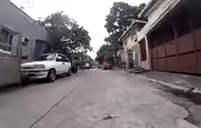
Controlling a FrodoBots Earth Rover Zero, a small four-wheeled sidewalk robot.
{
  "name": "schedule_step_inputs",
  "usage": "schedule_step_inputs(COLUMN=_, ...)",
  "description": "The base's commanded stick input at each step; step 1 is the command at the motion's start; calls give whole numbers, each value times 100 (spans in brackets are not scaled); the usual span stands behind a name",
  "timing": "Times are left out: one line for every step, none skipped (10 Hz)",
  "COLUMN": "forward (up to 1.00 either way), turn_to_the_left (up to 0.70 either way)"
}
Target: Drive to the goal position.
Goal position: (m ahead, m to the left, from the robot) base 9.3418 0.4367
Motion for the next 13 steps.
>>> schedule_step_inputs(forward=100, turn_to_the_left=0)
schedule_step_inputs(forward=100, turn_to_the_left=0)
schedule_step_inputs(forward=100, turn_to_the_left=0)
schedule_step_inputs(forward=100, turn_to_the_left=0)
schedule_step_inputs(forward=100, turn_to_the_left=0)
schedule_step_inputs(forward=100, turn_to_the_left=0)
schedule_step_inputs(forward=100, turn_to_the_left=0)
schedule_step_inputs(forward=100, turn_to_the_left=0)
schedule_step_inputs(forward=100, turn_to_the_left=0)
schedule_step_inputs(forward=100, turn_to_the_left=0)
schedule_step_inputs(forward=100, turn_to_the_left=0)
schedule_step_inputs(forward=100, turn_to_the_left=0)
schedule_step_inputs(forward=100, turn_to_the_left=0)
